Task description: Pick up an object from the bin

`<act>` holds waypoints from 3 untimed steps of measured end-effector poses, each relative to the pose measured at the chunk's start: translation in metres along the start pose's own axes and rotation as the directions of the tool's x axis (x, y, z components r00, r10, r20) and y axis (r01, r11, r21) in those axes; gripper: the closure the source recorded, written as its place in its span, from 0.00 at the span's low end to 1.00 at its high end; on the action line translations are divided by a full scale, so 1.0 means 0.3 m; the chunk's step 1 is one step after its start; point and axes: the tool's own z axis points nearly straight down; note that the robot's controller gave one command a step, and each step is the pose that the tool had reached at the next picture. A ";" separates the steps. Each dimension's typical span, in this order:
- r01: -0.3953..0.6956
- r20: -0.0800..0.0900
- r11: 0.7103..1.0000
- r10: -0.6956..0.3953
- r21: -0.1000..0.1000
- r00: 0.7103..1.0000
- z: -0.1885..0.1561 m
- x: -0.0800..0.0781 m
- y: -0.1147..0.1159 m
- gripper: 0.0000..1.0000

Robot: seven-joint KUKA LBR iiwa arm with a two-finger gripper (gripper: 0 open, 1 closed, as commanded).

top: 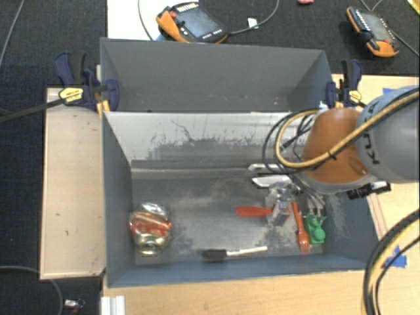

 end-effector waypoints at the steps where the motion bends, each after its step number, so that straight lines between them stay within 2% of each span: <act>1: 0.001 0.000 1.000 -0.001 0.000 1.000 0.000 0.000 0.000 1.00; 3: 0.013 0.005 1.000 -0.013 0.001 1.000 -0.044 -0.007 -0.002 1.00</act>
Offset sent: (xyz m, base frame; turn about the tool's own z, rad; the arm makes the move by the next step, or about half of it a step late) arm 0.0008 -0.0007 0.0127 -0.0077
